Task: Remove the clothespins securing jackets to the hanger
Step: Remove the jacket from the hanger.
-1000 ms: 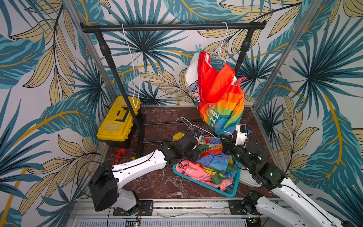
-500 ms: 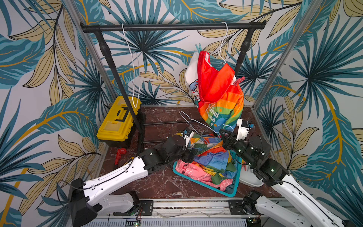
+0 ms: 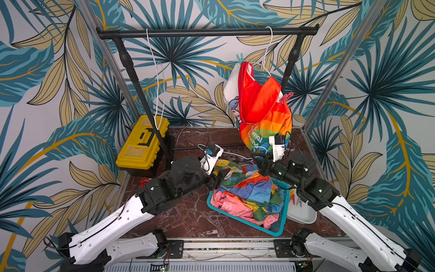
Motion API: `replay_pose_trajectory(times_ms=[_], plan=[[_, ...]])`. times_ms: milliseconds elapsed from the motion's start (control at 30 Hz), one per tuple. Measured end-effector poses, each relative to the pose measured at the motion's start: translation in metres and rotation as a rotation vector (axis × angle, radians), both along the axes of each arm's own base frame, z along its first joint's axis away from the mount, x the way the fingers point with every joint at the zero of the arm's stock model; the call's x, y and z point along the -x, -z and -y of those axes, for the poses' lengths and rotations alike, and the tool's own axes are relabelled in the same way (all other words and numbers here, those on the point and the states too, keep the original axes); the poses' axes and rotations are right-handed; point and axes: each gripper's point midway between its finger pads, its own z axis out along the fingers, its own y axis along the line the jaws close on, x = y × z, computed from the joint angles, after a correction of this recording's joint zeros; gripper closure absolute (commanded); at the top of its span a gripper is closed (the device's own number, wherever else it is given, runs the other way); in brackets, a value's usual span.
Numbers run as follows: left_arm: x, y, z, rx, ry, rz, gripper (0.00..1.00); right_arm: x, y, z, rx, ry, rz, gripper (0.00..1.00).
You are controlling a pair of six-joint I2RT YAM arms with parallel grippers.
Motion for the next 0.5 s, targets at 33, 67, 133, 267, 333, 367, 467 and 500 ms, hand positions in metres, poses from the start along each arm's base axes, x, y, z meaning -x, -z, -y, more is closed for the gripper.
replay_pose_trajectory(times_ms=[33,67,133,267,333,367,467,500], plan=[[-0.003,0.003,0.006,-0.029,0.018,0.006,0.4,0.002,0.0,-0.002,0.008,-0.015,-0.003,1.0],[-0.006,0.007,0.01,-0.06,0.033,0.01,0.42,0.004,-0.001,-0.003,0.015,-0.031,-0.003,1.0],[-0.014,0.009,0.016,-0.11,0.058,0.012,0.43,0.009,-0.001,-0.005,0.03,-0.061,-0.006,1.0],[-0.031,-0.002,0.017,-0.15,0.078,0.031,0.45,0.017,-0.004,-0.009,0.056,-0.116,-0.006,1.0],[-0.032,-0.006,0.015,-0.164,0.107,0.034,0.46,0.019,-0.001,-0.011,0.069,-0.136,-0.008,1.0],[-0.03,-0.008,0.014,-0.172,0.129,0.032,0.46,0.021,0.0,-0.012,0.074,-0.146,-0.011,1.0],[-0.017,-0.008,0.019,-0.19,0.218,0.015,0.47,0.024,0.003,-0.013,0.086,-0.169,-0.016,1.0],[-0.013,-0.007,0.021,-0.195,0.247,0.006,0.47,0.025,0.004,-0.014,0.088,-0.173,-0.016,1.0]])
